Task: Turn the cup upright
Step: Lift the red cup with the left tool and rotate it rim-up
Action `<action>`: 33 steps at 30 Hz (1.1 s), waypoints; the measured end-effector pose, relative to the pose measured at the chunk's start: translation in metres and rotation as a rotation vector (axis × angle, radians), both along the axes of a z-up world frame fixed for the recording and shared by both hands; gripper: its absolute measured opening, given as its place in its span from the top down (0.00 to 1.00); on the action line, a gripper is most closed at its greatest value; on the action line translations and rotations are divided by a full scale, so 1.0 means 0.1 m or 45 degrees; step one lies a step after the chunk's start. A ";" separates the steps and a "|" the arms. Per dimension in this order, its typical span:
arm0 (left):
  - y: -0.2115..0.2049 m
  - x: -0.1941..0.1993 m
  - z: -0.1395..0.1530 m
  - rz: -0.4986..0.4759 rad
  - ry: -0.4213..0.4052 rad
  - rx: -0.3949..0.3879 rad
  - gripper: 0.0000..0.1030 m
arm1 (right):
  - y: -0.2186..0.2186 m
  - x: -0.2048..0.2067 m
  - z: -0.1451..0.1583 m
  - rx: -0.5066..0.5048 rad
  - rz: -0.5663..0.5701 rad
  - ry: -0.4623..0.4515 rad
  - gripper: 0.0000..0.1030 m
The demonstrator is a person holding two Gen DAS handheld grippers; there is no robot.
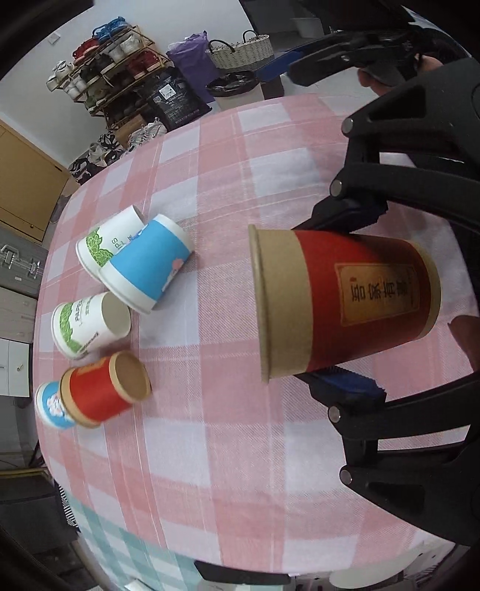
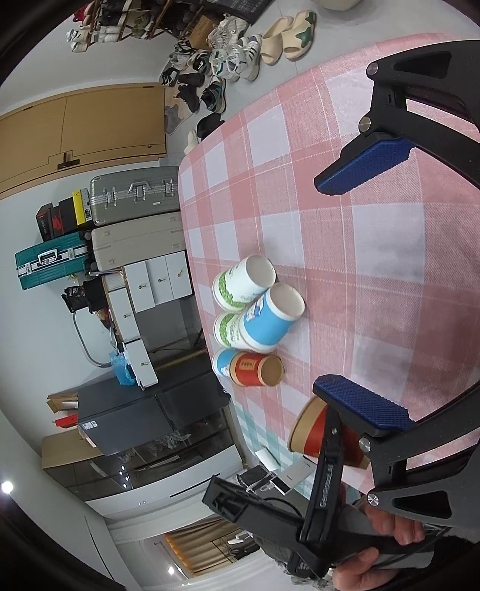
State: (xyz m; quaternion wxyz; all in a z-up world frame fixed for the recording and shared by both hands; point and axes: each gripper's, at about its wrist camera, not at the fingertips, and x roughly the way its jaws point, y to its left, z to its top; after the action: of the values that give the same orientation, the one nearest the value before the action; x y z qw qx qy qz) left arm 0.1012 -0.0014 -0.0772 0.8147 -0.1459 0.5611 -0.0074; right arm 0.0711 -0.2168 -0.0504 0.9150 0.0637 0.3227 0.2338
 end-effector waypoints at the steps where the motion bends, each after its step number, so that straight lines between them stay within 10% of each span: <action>1: 0.13 -0.16 0.07 0.007 -0.004 0.009 0.42 | 0.02 -0.05 0.01 -0.002 0.004 -0.003 0.03; 16: 0.30 -1.27 -0.03 0.034 0.048 -0.072 0.41 | 0.17 -0.46 -0.15 -0.027 0.038 0.051 0.03; 33: 0.17 -1.13 -0.28 0.024 0.060 0.063 0.25 | 0.28 -0.43 -0.27 -0.056 0.076 0.086 0.03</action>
State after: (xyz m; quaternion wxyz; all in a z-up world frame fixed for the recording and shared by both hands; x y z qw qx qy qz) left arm -0.0114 0.0158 -0.1054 0.8046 -0.1310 0.5789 0.0176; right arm 0.0278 -0.1889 -0.0771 0.8973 0.0418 0.3601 0.2517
